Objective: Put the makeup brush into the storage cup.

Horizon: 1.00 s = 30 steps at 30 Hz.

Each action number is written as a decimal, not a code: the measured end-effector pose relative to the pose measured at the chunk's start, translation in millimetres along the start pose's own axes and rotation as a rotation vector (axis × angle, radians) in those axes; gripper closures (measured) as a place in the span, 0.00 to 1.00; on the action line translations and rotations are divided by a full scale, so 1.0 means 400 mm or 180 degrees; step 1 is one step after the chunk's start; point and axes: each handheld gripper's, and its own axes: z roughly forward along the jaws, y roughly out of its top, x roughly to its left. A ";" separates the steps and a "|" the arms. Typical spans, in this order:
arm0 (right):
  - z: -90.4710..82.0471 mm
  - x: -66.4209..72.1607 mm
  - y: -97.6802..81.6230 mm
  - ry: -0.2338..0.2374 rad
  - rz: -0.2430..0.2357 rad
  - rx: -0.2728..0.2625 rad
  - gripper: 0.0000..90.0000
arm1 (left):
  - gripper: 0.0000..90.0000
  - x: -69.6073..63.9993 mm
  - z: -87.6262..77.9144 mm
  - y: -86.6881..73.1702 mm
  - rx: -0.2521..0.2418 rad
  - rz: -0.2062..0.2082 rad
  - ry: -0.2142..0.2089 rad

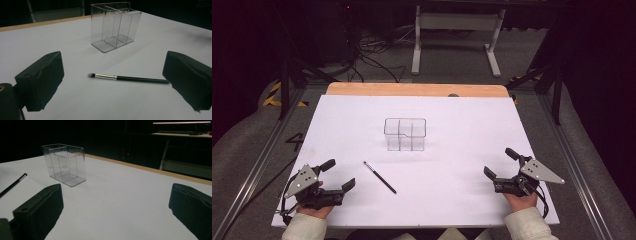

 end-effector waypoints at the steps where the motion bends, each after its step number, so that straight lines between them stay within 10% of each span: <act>1: -0.001 0.000 0.000 -0.0003 0.0000 -0.0006 0.00 | 0.04 0.000 0.000 0.000 -0.0012 0.0003 0.0008; 30: 0.003 -0.006 -0.004 0.0022 0.0016 -0.0026 0.00 | 0.04 0.005 -0.004 -0.002 -0.0032 -0.0044 -0.0032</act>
